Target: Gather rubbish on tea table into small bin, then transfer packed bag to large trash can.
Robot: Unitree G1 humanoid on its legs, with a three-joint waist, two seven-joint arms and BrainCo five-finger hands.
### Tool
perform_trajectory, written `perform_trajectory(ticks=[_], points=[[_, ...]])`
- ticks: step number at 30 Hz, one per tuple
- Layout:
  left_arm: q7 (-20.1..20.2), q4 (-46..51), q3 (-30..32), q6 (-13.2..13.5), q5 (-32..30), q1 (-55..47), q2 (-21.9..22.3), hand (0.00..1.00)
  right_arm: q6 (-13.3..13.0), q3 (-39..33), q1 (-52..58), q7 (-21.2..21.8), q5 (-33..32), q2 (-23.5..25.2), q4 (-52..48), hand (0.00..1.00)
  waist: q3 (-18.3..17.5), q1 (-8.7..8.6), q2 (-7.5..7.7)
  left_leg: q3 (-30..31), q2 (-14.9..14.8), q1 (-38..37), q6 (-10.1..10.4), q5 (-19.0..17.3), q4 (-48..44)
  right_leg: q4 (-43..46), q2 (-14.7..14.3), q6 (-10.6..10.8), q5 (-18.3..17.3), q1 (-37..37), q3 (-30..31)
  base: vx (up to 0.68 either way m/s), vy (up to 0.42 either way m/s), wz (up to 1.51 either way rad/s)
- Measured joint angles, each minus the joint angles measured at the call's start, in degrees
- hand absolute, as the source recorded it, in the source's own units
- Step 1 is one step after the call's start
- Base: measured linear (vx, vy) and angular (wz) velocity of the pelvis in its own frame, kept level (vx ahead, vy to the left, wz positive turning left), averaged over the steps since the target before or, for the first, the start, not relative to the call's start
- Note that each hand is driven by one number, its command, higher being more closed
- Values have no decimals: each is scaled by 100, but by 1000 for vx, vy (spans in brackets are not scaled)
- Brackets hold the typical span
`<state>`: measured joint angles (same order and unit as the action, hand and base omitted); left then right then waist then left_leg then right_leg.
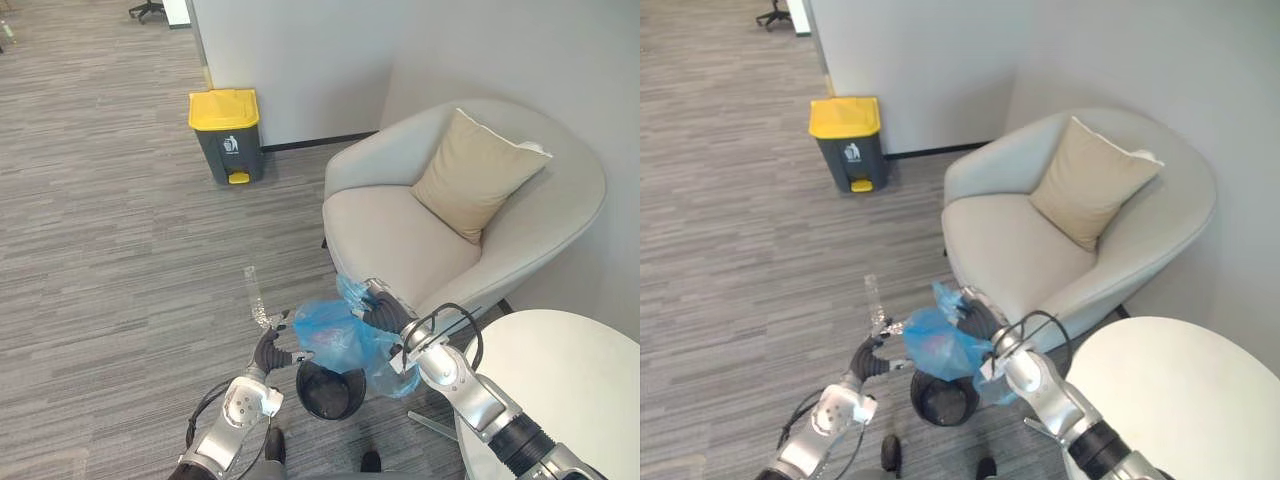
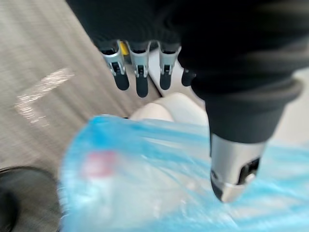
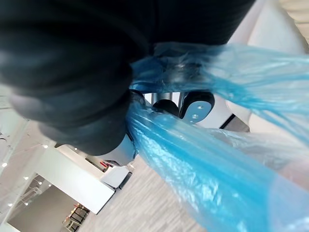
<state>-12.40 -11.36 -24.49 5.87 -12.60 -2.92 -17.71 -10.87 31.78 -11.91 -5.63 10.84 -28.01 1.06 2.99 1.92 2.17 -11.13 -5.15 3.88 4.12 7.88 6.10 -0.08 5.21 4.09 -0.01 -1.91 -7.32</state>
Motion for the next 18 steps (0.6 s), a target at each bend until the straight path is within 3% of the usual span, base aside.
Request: perform_trajectory(ticks=[11, 18], points=[[5, 407, -654, 103, -755, 447, -227, 0, -7, 307, -317, 4, -249, -16, -45, 100, -137, -80, -5, -71, -22, -101, -26, 22, 19, -147, -35, -15, 120, 141, 79, 8, -2, -3], [16, 518, -884, 107, -880, 494, -192, 0, -5, 495, -558, 45, -457, 121, -45, 100, -152, -126, 12, -99, -31, -103, 11, -4, 19, -153, -43, -9, 143, 122, 125, -5, 2, -2]])
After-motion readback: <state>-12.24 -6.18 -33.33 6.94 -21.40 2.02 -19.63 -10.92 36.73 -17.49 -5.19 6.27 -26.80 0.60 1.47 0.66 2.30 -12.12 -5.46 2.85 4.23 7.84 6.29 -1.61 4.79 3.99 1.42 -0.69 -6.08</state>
